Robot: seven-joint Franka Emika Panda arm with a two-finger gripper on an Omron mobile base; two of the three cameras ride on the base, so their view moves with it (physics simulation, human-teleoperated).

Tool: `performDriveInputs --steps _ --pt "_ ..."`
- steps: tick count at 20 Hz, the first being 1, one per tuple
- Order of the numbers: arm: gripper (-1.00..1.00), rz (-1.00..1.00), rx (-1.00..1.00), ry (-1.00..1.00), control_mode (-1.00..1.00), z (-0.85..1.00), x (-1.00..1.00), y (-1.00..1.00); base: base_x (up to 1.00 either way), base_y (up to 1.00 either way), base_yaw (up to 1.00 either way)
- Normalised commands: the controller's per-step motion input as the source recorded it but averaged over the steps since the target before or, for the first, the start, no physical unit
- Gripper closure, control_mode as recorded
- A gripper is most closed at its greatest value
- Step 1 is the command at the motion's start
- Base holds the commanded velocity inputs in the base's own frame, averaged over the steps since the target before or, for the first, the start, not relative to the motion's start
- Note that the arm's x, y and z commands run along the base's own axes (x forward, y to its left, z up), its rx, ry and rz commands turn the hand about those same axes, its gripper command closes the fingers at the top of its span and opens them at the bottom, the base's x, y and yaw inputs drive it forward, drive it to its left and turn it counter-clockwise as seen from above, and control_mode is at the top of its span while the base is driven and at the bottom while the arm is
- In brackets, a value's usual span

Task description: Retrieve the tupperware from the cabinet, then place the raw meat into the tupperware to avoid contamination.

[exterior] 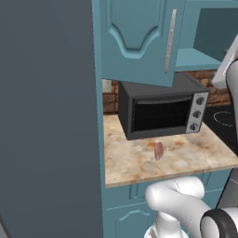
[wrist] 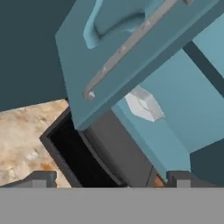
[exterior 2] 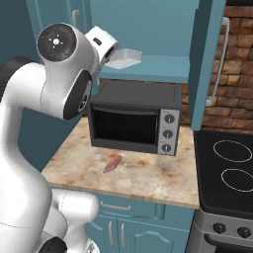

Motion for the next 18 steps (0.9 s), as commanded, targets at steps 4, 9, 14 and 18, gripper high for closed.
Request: performDriveInputs --steps 4,9,14,18 --pt "-1.00 0.24 -0.25 -0.15 -1.00 -0.02 0.07 -0.02 0.00 0.00 0.00" --pt "-1.00 0.19 -0.23 -0.13 -1.00 -0.09 0.14 0.00 0.00 0.00 0.00" --pt "-1.00 0.18 -0.18 -0.11 -1.00 -0.08 0.20 0.00 0.00 0.00 0.00" --pt "-1.00 0.08 -0.06 -0.04 -1.00 0.00 0.02 0.01 0.00 0.00 0.00"
